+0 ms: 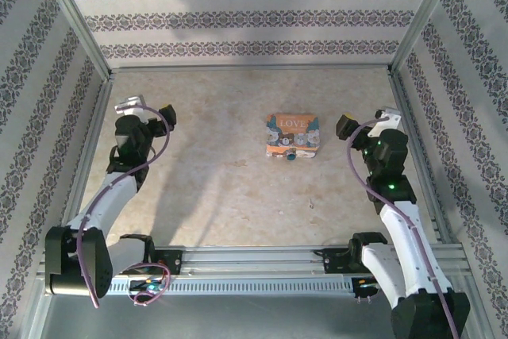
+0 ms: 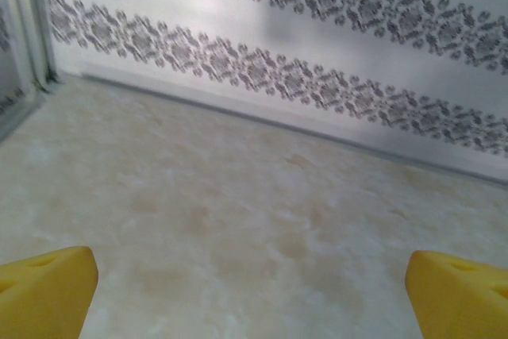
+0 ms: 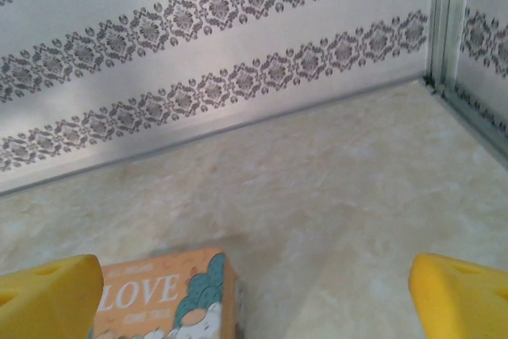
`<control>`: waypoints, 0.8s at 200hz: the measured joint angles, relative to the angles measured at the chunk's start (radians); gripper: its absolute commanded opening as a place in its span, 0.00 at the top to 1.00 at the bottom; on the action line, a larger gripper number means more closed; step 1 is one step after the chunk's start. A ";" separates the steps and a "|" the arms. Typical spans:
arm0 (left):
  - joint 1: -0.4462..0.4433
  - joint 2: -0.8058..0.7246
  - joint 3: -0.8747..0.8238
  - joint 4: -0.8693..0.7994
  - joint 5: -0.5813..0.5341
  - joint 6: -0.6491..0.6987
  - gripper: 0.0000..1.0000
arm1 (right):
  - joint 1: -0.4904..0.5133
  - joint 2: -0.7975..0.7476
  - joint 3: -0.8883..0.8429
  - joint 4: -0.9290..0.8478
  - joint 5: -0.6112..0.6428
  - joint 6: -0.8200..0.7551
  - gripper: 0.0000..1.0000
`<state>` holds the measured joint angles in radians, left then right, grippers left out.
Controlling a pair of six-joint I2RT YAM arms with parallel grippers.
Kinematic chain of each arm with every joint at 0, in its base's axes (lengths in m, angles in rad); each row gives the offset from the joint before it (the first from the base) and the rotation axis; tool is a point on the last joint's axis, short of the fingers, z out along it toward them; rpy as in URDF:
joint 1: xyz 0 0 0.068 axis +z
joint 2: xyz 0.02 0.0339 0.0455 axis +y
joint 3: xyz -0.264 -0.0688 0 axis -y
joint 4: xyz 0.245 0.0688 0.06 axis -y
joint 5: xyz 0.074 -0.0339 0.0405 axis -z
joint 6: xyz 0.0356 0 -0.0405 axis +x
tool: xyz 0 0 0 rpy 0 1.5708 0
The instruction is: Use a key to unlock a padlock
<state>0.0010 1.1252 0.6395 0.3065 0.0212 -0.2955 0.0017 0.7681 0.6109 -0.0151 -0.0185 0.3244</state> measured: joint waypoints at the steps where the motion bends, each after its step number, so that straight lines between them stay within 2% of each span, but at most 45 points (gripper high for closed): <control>1: 0.000 -0.002 0.005 -0.013 0.005 -0.003 0.01 | 0.000 -0.001 0.006 -0.013 -0.003 0.002 0.02; 35: -0.018 -0.062 0.058 -0.257 0.090 -0.049 0.01 | 0.000 0.026 0.136 -0.257 -0.081 0.037 0.02; 74: -0.055 -0.143 0.056 -0.428 0.179 -0.119 0.01 | 0.000 0.068 0.192 -0.404 -0.184 0.080 0.02; 108: -0.100 -0.144 0.053 -0.463 0.246 -0.187 0.01 | 0.000 0.078 0.182 -0.431 -0.259 0.136 0.02; 160: -0.294 0.011 0.046 -0.365 0.294 -0.347 0.01 | 0.000 0.158 0.124 -0.410 -0.320 0.215 0.02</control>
<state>-0.2935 1.1366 0.6857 -0.0582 0.3153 -0.6426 0.0021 0.9260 0.7349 -0.4252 -0.3386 0.5392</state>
